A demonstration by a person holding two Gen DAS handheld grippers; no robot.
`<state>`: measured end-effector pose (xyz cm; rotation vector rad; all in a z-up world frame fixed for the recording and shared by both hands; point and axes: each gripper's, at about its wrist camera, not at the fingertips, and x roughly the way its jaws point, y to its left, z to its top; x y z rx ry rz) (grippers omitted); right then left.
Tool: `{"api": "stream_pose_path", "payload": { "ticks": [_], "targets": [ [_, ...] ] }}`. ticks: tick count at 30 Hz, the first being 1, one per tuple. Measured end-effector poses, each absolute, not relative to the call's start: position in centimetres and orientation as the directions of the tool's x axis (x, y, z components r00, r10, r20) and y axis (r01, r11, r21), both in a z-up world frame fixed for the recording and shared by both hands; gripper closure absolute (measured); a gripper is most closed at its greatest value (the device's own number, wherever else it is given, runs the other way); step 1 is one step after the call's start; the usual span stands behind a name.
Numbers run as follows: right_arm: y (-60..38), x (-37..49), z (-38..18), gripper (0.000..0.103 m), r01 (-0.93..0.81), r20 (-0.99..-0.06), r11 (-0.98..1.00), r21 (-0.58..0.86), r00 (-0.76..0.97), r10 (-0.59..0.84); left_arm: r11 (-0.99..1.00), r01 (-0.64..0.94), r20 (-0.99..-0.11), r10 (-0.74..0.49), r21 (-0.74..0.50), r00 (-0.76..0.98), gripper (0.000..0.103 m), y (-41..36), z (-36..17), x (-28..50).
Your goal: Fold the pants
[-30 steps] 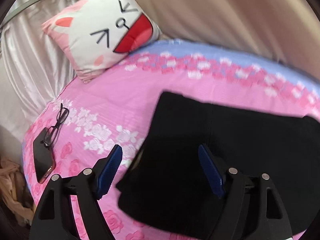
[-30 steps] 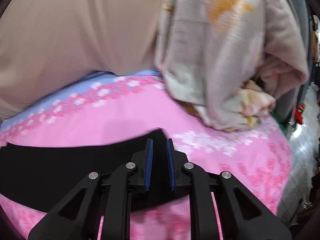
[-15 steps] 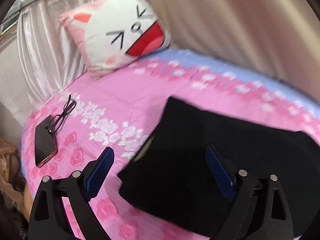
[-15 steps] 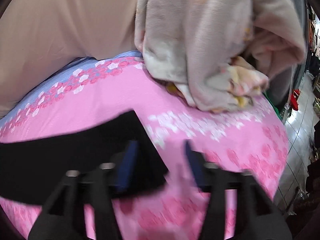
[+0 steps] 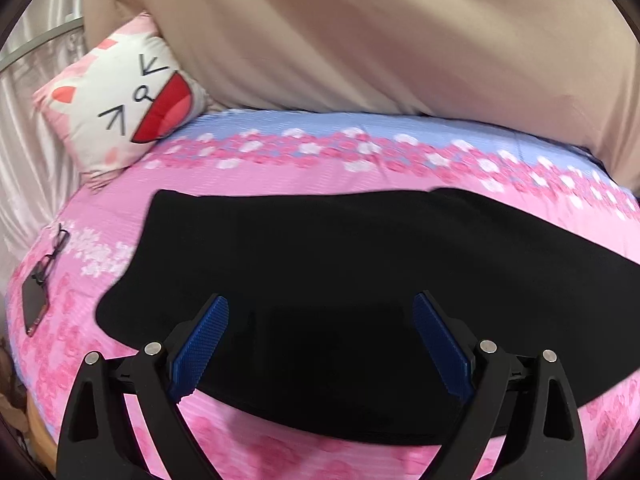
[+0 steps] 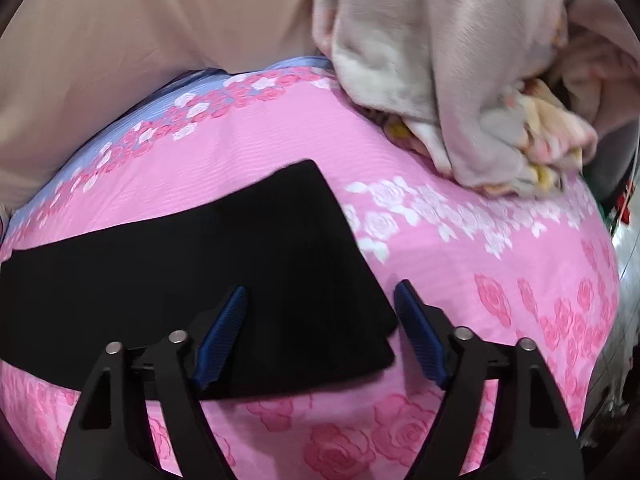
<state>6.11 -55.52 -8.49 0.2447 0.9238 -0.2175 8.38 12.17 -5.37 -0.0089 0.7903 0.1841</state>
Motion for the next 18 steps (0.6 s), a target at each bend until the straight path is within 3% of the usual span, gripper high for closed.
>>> {"api": "stream_pose_path", "payload": {
  "ticks": [1, 2, 3, 4, 10, 18],
  "targets": [
    [-55.5, 6.2, -8.5, 0.051, 0.285, -0.806, 0.950, 0.127, 0.588, -0.068, 0.985, -0.160, -0.712, 0.153, 0.058, 0.685, 0.012, 11.6, -5.6, 8.4],
    [-55.8, 6.1, -8.3, 0.071, 0.288, -0.798, 0.945, 0.154, 0.600, -0.053, 0.985, -0.159, -0.713, 0.154, 0.060, 0.684, 0.012, 11.3, -5.7, 8.4],
    [-56.1, 6.1, -8.4, 0.082, 0.286, -0.795, 0.937, 0.199, 0.607, -0.017, 0.985, -0.159, -0.715, 0.155, 0.063, 0.681, 0.012, 11.0, -5.9, 8.4],
    [-56.6, 6.0, -8.5, 0.082, 0.282, -0.788, 0.921, 0.270, 0.614, 0.043, 0.986, -0.157, -0.720, 0.154, 0.063, 0.676, 0.012, 10.8, -6.1, 8.5],
    [-55.1, 5.6, -6.8, 0.083, 0.268, -0.736, 0.888, 0.374, 0.668, 0.108, 0.984, -0.165, -0.730, 0.160, 0.066, 0.664, 0.012, 10.8, -7.6, 8.3],
    [-41.2, 9.6, -0.5, 0.083, -0.028, -0.670, 0.926, 0.376, 0.682, 0.293, 0.988, -0.157, -0.721, 0.098, -0.014, 0.686, 0.012, 12.4, -8.0, 7.1]
  ]
}}
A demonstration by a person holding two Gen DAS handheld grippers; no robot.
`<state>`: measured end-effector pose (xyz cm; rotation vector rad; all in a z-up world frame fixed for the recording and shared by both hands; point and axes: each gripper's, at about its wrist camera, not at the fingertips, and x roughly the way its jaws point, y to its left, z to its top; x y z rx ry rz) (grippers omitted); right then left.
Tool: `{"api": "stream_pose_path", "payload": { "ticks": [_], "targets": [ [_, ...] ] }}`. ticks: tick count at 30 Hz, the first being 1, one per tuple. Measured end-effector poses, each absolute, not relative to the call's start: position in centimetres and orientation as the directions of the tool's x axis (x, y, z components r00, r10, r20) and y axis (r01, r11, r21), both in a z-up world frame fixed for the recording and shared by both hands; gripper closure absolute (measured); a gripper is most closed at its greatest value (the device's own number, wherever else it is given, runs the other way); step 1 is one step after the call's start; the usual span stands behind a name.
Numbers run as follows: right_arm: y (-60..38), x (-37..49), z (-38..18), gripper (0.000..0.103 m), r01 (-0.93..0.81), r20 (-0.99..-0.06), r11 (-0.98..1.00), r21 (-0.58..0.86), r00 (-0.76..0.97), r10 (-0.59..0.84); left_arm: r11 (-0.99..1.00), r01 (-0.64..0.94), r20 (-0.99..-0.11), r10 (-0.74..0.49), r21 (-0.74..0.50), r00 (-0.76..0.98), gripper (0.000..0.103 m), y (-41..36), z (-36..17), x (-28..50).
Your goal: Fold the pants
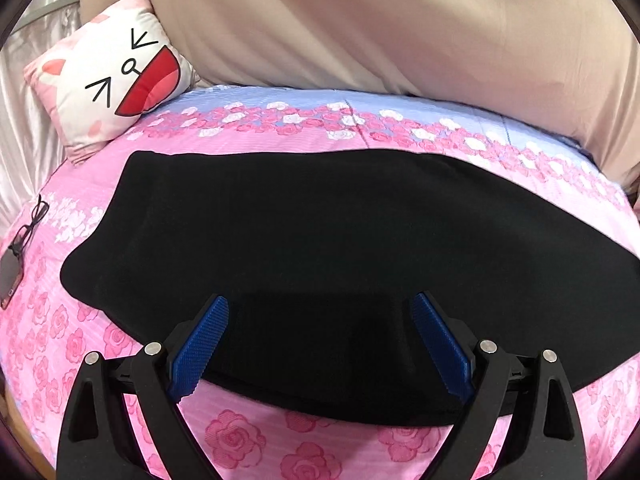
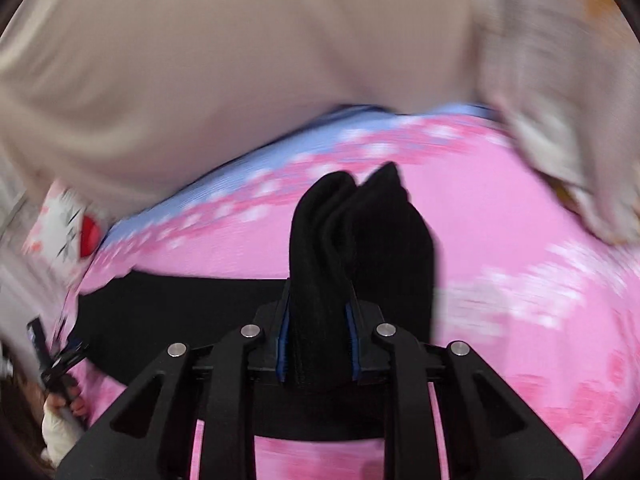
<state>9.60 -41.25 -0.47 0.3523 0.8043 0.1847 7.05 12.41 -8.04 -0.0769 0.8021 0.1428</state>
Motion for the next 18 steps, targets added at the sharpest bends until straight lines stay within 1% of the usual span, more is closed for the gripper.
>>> {"api": "stream_pose_path", "payload": {
  "ticks": [2, 5, 9, 13, 15, 18],
  "targets": [
    [-36.2, 10.9, 0.3, 0.083, -0.127, -0.666, 0.919, 0.373, 0.653, 0.360, 0.988, -0.153, -0.707, 0.090, -0.026, 0.702, 0.012, 12.9, -7.8, 6.6],
    [-29.0, 12.4, 0.5, 0.083, -0.251, -0.670, 0.897, 0.364, 0.599, 0.439, 0.985, -0.170, -0.687, 0.114, -0.015, 0.718, 0.012, 14.6, -7.5, 5.9],
    [-20.4, 14.1, -0.3, 0.083, -0.372, -0.694, 0.865, 0.335, 0.524, 0.494, 0.977, -0.209, -0.680, 0.127, -0.039, 0.722, 0.012, 17.6, -7.7, 4.9],
    [-13.4, 14.6, -1.6, 0.083, -0.454, -0.729, 0.836, 0.309, 0.452, 0.515, 0.966, -0.246, -0.671, 0.130, -0.080, 0.730, 0.012, 20.2, -8.1, 3.9],
    [-10.8, 14.7, -2.5, 0.083, -0.478, -0.744, 0.824, 0.303, 0.422, 0.518, 0.962, -0.238, -0.668, 0.091, -0.131, 0.738, 0.012, 21.0, -8.2, 3.7],
    [-7.6, 14.9, -3.7, 0.083, -0.502, -0.761, 0.816, 0.288, 0.397, 0.513, 0.959, -0.240, -0.678, 0.076, -0.152, 0.731, 0.012, 21.2, -8.5, 3.9]
  ]
}}
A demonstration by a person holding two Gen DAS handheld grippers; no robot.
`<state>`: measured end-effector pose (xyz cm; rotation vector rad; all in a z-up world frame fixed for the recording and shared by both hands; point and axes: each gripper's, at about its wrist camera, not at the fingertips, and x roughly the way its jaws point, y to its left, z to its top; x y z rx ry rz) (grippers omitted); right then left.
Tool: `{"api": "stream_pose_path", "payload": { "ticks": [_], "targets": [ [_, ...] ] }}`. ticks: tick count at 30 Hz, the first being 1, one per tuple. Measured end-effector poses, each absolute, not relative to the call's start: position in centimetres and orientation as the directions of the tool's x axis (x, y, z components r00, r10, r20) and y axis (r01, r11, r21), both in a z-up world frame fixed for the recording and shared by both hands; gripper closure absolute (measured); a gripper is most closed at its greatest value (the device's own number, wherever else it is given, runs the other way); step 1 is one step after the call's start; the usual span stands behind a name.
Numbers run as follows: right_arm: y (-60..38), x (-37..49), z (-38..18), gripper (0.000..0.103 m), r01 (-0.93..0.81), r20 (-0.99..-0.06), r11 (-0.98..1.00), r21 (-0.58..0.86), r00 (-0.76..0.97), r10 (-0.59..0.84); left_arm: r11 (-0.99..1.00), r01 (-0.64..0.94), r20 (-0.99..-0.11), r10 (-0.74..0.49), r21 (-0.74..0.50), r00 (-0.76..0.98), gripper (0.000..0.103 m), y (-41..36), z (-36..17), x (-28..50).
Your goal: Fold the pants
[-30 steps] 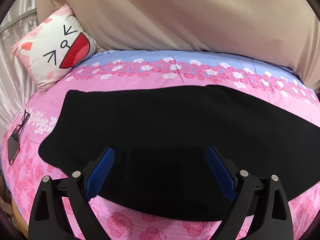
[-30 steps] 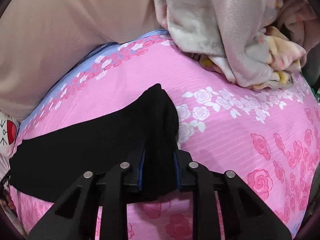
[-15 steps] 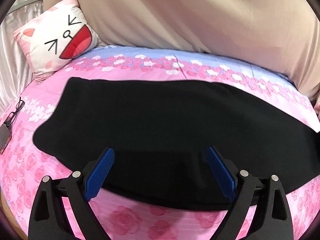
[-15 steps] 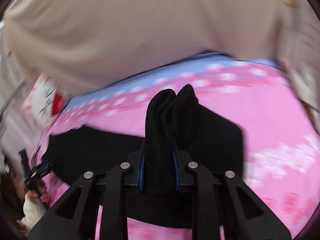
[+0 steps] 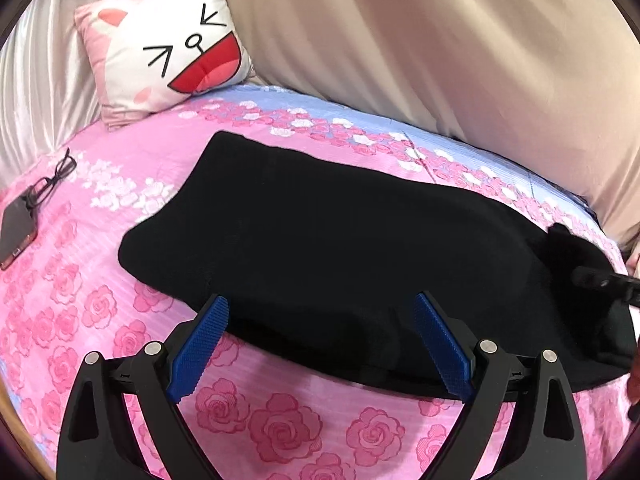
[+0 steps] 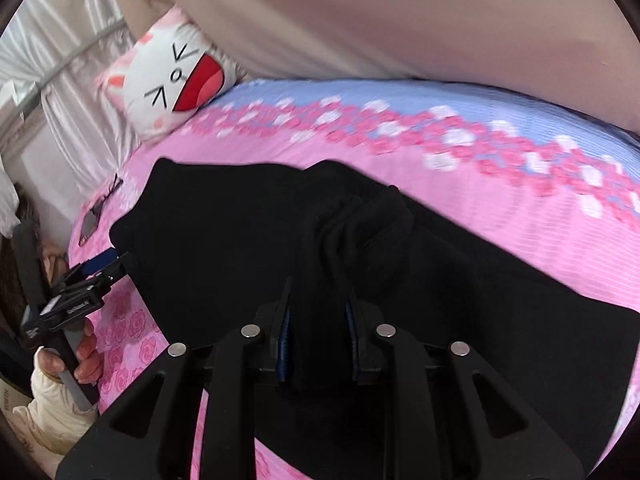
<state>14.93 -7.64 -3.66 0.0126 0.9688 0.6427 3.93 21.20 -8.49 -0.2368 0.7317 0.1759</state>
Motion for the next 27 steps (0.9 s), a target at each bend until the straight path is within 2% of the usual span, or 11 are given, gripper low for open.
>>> {"api": "stream_pose_path", "payload": {
  "ticks": [6, 10, 13, 16, 18, 20, 23, 24, 25, 27],
  "targets": [
    [-4.6, 14.9, -5.7, 0.082, -0.519, -0.798, 0.824, 0.228, 0.385, 0.464, 0.951, -0.238, -0.687, 0.038, -0.199, 0.726, 0.012, 21.7, -8.9, 4.1],
    [-3.2, 13.7, -5.6, 0.082, -0.537, -0.807, 0.832, 0.137, 0.426, 0.408, 0.940, -0.251, -0.680, 0.028, -0.231, 0.732, 0.012, 22.2, -9.0, 3.9],
    [-2.8, 13.3, -5.1, 0.082, -0.552, -0.797, 0.820, 0.150, 0.423, 0.431, 0.937, -0.261, -0.681, 0.034, -0.233, 0.731, 0.012, 22.3, -8.9, 3.9],
    [-1.3, 13.2, -6.1, 0.082, -0.571, -0.815, 0.815, 0.096, 0.425, 0.394, 0.939, -0.261, -0.685, 0.040, -0.223, 0.728, 0.012, 22.2, -8.9, 4.0],
    [-0.6, 12.8, -6.4, 0.076, -0.586, -0.812, 0.809, 0.054, 0.446, 0.377, 0.938, -0.267, -0.687, 0.045, -0.220, 0.725, 0.012, 22.2, -8.9, 4.0],
    [-0.6, 12.2, -5.7, 0.058, -0.594, -0.798, 0.801, 0.075, 0.446, 0.405, 0.933, -0.277, -0.686, 0.046, -0.231, 0.727, 0.012, 22.7, -8.8, 3.7],
    [-2.6, 10.3, -2.7, 0.057, -0.594, -0.735, 0.789, 0.158, 0.463, 0.495, 0.917, -0.318, -0.683, 0.072, -0.241, 0.727, 0.012, 24.5, -8.4, 2.1],
    [-3.6, 9.8, -1.8, 0.054, -0.583, -0.715, 0.794, 0.173, 0.480, 0.509, 0.907, -0.347, -0.693, 0.091, -0.239, 0.715, 0.012, 25.4, -8.4, 1.4],
    [-4.9, 9.2, -0.9, 0.045, -0.562, -0.696, 0.807, 0.180, 0.507, 0.508, 0.884, -0.390, -0.710, 0.101, -0.257, 0.697, 0.012, 27.1, -8.6, 0.6],
    [-6.9, 8.5, 0.0, 0.042, -0.524, -0.684, 0.834, 0.173, 0.545, 0.485, 0.829, -0.454, -0.725, 0.088, -0.328, 0.683, 0.012, 30.1, -8.9, -0.9]
  ]
}}
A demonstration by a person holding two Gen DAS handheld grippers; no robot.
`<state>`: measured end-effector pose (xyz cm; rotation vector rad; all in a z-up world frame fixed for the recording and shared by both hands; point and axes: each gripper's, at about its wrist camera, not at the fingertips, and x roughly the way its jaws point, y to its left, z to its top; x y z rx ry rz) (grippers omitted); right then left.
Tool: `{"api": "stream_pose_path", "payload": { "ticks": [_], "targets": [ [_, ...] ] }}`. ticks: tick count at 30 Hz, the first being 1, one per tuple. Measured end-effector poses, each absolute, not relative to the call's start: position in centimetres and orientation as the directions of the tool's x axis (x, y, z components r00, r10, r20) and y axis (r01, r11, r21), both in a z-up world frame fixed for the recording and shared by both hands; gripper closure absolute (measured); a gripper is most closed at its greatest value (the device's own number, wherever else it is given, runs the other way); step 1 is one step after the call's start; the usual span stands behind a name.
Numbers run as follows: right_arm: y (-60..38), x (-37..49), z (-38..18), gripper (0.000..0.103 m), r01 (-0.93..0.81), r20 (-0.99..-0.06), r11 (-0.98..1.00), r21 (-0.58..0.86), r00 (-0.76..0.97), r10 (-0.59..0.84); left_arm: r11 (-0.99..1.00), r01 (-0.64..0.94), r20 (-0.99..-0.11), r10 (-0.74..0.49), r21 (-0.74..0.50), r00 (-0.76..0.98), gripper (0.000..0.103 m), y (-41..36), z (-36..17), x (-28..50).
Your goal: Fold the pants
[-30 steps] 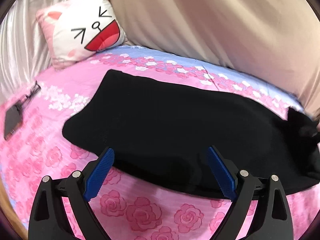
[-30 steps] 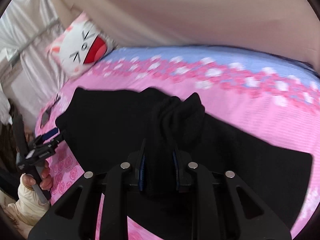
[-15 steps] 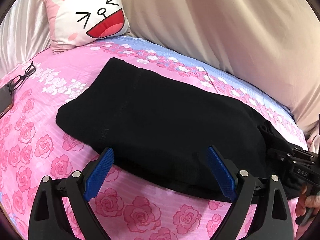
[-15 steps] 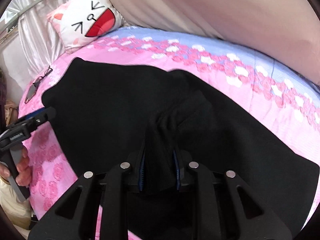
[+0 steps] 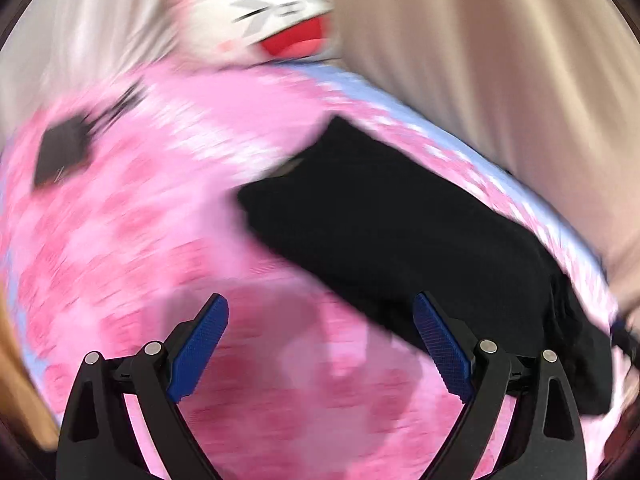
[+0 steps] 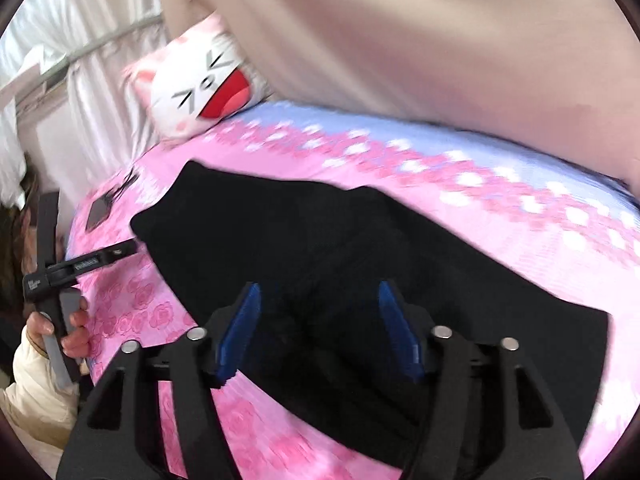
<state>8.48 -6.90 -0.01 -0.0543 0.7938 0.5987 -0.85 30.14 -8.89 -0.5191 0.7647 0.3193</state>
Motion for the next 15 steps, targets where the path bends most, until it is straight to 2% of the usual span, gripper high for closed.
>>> {"api": "stream_pose_path", "payload": {
  "ticks": [4, 7, 13, 14, 15],
  "targets": [
    [-11.0, 7.8, 0.0, 0.042, -0.436, -0.683, 0.877, 0.201, 0.580, 0.444, 0.681, -0.524, -0.710, 0.008, -0.512, 0.704, 0.012, 35.7, -9.6, -1.6],
    [-13.2, 7.8, -0.6, 0.042, -0.380, -0.681, 0.888, 0.259, 0.579, 0.447, 0.679, -0.525, -0.714, 0.001, -0.513, 0.700, 0.012, 36.5, -9.3, 0.5],
    [-16.5, 6.7, -1.1, 0.042, -0.309, -0.688, 0.918, 0.249, 0.610, 0.392, 0.676, -0.552, -0.738, 0.017, -0.488, 0.674, 0.014, 36.9, -9.2, 4.5],
    [-17.0, 6.7, -1.1, 0.042, -0.299, -0.687, 0.920, 0.253, 0.615, 0.388, 0.681, -0.554, -0.741, 0.025, -0.478, 0.671, 0.021, 37.0, -9.2, 5.0],
    [-17.6, 6.6, -1.1, 0.041, -0.285, -0.684, 0.924, 0.256, 0.622, 0.381, 0.690, -0.547, -0.744, 0.017, -0.474, 0.667, 0.063, 36.8, -9.3, 5.5]
  ]
}}
